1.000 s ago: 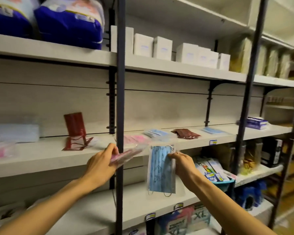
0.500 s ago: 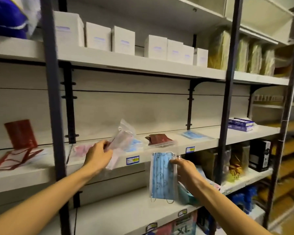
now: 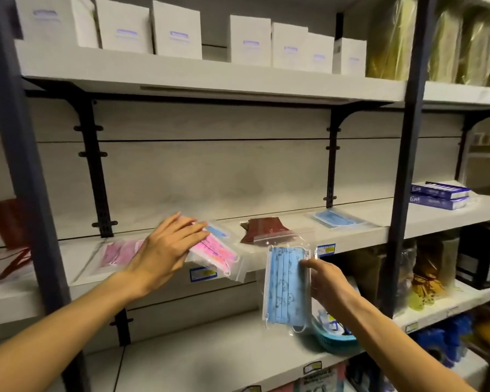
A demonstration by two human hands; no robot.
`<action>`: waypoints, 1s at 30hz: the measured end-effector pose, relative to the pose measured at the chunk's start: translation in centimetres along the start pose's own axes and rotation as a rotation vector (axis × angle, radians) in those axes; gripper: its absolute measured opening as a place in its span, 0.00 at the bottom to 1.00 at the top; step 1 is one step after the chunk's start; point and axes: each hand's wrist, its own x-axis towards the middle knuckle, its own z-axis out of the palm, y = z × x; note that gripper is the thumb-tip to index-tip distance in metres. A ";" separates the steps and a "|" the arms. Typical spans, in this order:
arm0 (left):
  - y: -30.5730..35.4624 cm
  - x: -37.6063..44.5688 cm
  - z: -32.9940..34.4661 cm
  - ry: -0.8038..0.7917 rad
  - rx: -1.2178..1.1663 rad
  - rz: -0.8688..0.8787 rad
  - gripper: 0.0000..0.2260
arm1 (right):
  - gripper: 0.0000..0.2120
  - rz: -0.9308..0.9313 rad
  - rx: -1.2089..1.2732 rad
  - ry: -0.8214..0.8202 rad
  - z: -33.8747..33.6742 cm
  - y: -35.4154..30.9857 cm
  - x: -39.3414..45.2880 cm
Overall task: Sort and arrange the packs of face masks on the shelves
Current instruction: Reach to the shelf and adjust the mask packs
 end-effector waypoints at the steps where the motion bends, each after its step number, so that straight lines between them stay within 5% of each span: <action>1: -0.7 0.1 0.4 0.009 0.033 -0.011 0.25 | 0.20 0.009 -0.007 -0.020 0.1 0.2 0.8; 7: -5.4 -0.6 0.7 -0.049 0.096 -0.148 0.18 | 0.13 -0.050 -0.115 -0.160 4.4 -2.4 3.5; 13: -12.1 -2.9 1.1 -0.151 -0.016 -0.310 0.25 | 0.10 -0.203 -0.248 -0.290 12.8 -6.3 8.6; 18: -15.6 -4.3 3.7 -0.308 0.027 -0.187 0.30 | 0.12 -0.206 -0.343 -0.347 18.9 -7.2 13.7; 24: -17.9 -4.1 5.2 -0.404 0.204 -0.019 0.21 | 0.10 -0.208 -0.417 -0.379 22.2 -7.2 19.2; 30: -19.2 -3.9 5.2 -0.667 0.182 -0.256 0.31 | 0.08 -0.149 -0.287 -0.421 21.4 -8.4 21.0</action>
